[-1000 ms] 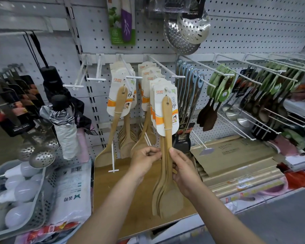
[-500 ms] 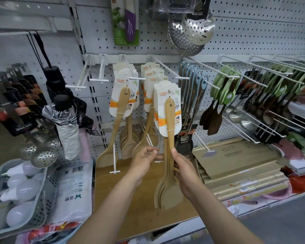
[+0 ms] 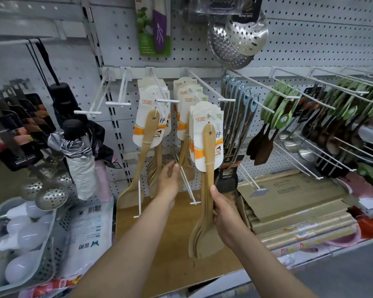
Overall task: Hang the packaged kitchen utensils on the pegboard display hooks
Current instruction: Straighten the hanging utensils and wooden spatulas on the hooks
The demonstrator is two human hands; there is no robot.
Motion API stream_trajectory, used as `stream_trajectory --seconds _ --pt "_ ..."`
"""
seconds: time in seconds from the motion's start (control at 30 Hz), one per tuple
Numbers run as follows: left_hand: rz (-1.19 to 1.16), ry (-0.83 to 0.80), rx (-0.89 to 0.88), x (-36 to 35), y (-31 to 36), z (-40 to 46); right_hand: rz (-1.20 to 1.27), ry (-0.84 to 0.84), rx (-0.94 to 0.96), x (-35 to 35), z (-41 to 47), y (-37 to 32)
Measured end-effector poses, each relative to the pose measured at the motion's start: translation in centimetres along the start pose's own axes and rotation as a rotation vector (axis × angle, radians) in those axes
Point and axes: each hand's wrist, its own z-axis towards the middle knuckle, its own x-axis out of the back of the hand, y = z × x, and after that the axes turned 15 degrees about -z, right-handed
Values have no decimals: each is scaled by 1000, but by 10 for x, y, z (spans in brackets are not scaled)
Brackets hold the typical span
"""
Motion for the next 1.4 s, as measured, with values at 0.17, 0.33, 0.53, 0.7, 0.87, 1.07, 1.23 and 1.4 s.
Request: stream_trajectory --seconds 0.17,0.33,0.53,0.7,0.87,1.07,1.23,1.4 --pt "2 9 17 -7 -1 12 -11 3 2 3 0 -2" --pt "65 71 -1 -8 -11 8 -6 14 -2 6 -1 -4" --pt "5 73 -16 5 -19 1 -14 22 -8 6 -3 -6" --pt "-26 40 -22 19 -19 -14 -3 12 -7 7 -6 -5" --pt "-83 11 -71 27 -16 -36 24 -29 18 7 -11 -6" --pt "-130 -52 -55 28 -15 -55 55 17 16 7 -15 -3" --pt "-102 -102 -49 23 -14 -67 50 -22 33 11 -20 -5" --pt "-81 -148 -9 11 -16 -74 50 -57 62 16 -23 -6"
